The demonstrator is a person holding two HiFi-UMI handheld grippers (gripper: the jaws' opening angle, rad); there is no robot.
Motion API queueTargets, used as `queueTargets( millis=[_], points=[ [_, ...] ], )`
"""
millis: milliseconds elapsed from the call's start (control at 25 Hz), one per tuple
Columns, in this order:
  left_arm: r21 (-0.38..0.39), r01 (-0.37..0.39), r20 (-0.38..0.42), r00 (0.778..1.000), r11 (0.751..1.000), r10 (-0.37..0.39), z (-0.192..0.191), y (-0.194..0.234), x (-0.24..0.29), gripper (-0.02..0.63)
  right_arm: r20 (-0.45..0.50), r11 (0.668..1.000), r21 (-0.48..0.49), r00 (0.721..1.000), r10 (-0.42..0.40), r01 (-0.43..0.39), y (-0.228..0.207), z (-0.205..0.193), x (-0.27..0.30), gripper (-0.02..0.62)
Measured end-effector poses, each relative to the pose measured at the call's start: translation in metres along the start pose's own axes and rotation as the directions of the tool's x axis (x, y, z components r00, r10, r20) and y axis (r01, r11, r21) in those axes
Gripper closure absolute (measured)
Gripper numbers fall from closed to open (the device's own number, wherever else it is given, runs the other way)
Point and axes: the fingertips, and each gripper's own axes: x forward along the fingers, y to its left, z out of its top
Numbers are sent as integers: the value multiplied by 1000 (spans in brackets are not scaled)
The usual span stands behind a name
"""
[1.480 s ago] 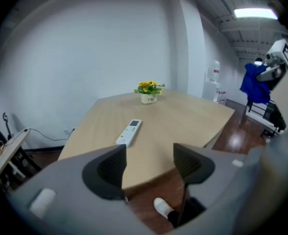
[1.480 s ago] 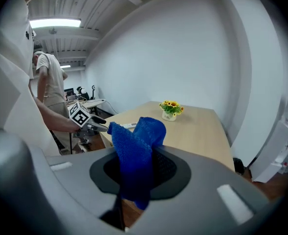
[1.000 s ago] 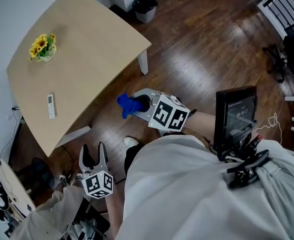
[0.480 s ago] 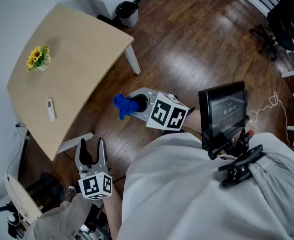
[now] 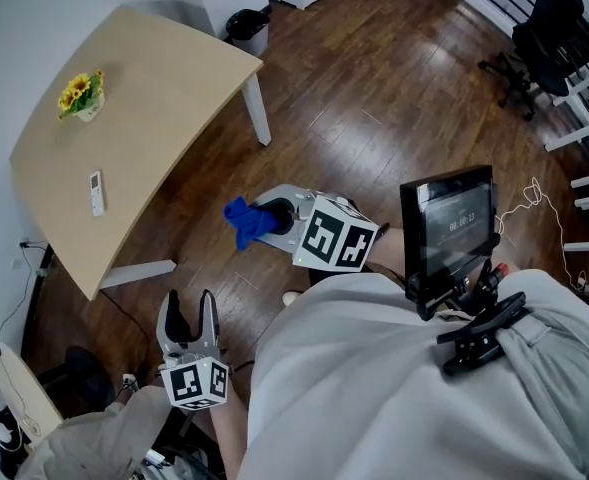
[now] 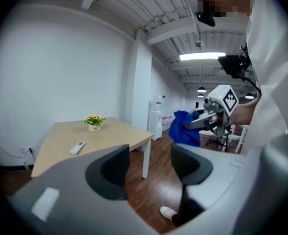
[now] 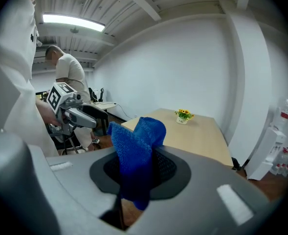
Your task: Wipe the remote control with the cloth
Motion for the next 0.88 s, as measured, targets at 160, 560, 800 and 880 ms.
queueTargets(
  millis=[160,560,800,880],
  points=[
    [12,15,13,1000,1000,-15,-14,-6,-22,325,-1,1000,0,1000,-10,10,31,-7,-8,515],
    [-10,23,18,1000,1000,-22,-24,-4,-49,334,4,1000,-5,1000,-16,16,59,5,-15,515],
    [-2,35,28,999,999,-35,-25,-8,-49,334,20,999,-38,999,-30,31,60,14,-23,515],
    [-1,35,25,999,999,-35,-23,-8,-48,334,19,998,-50,999,-33,34,61,15,-24,515]
  ],
)
